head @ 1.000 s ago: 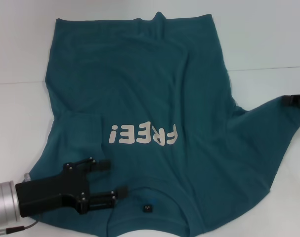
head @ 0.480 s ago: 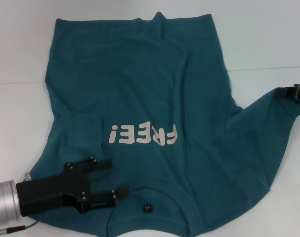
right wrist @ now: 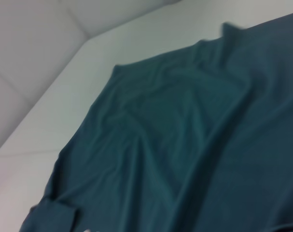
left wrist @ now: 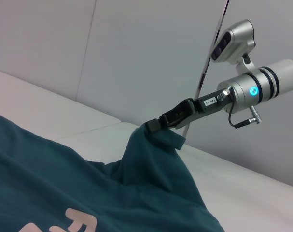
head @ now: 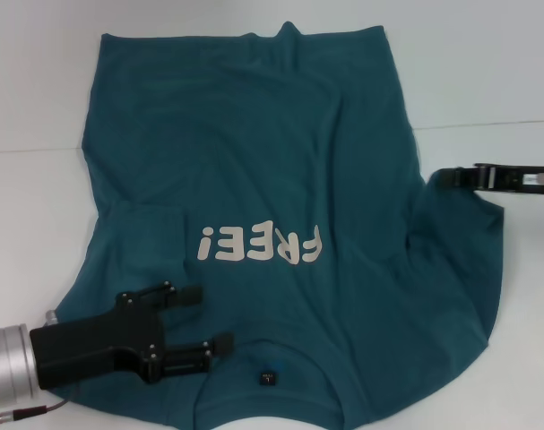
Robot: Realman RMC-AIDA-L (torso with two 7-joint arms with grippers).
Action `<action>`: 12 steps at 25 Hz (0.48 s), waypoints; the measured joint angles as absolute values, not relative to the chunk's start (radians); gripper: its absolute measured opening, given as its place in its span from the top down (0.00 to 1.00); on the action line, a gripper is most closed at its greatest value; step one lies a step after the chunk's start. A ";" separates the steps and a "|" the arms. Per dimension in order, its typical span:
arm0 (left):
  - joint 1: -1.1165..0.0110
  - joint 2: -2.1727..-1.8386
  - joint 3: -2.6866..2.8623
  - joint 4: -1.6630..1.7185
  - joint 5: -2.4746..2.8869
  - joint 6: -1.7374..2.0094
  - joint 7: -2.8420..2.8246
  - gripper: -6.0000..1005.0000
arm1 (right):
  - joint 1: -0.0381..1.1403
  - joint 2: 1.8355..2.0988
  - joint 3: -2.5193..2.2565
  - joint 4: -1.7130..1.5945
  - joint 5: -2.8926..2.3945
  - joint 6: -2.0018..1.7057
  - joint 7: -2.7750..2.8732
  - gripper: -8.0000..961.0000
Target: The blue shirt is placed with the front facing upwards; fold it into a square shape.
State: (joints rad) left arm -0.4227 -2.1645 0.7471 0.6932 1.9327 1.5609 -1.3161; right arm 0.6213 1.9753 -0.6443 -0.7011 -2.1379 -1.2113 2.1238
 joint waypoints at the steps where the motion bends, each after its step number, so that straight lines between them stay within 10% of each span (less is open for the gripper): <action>1: -0.423 -2.164 0.747 0.693 1.933 1.559 -1.316 0.12 | 0.629 1.980 -0.662 -0.701 -2.139 -1.209 2.124 0.96; 12: -0.426 -2.163 0.753 0.681 1.936 1.538 -1.316 0.12 | 0.702 2.037 -0.791 -0.689 -2.141 -1.160 2.129 0.96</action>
State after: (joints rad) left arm -0.4264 -2.1631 0.7528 0.6810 1.9356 1.5382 -1.3160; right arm 0.7016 2.0371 -0.7905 -0.6892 -2.1413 -1.1602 2.1285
